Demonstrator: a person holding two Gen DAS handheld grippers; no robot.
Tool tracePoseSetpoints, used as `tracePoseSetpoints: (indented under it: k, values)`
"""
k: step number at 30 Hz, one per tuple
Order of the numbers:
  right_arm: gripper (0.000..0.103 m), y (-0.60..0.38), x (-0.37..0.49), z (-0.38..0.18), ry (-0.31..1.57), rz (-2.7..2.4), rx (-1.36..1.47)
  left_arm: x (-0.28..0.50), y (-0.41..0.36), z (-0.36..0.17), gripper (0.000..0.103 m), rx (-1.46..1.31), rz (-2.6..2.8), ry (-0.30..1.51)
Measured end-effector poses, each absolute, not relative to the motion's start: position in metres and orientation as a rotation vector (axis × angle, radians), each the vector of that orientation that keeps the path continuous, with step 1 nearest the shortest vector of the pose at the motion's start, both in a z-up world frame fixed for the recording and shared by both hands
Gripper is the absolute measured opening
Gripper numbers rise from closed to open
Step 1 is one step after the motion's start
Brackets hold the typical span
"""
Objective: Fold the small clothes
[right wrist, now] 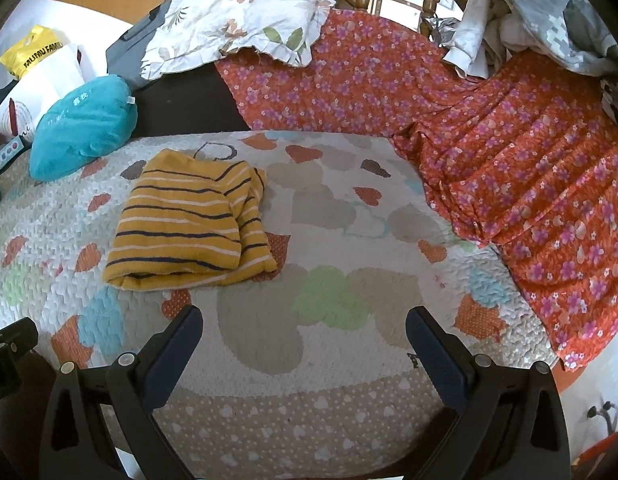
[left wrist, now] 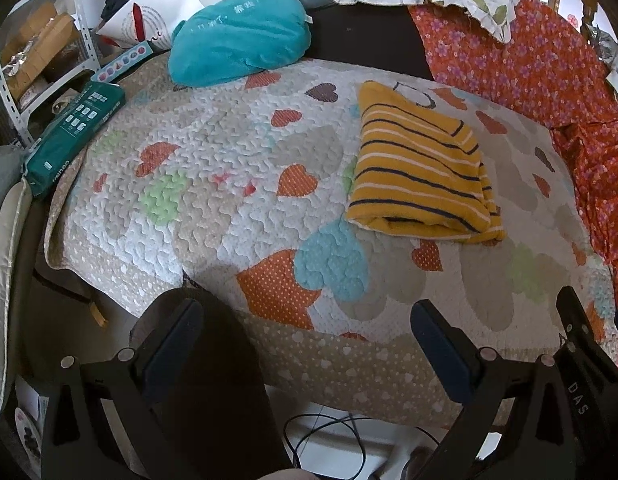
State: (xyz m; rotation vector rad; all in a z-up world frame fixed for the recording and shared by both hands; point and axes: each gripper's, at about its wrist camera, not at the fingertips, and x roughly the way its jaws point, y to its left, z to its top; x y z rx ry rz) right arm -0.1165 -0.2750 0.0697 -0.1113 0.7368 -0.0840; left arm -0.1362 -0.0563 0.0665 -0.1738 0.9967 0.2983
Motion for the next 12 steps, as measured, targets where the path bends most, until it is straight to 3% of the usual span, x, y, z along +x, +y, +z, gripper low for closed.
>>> tracePoseSetpoints:
  k: [12]
  values:
    - [0.103, -0.2755, -0.1165, 0.0637, 0.757, -0.084, -0.114, -0.1358, -0.0564, 0.0557, 0.103, -0.176, 0.277, 1.044]
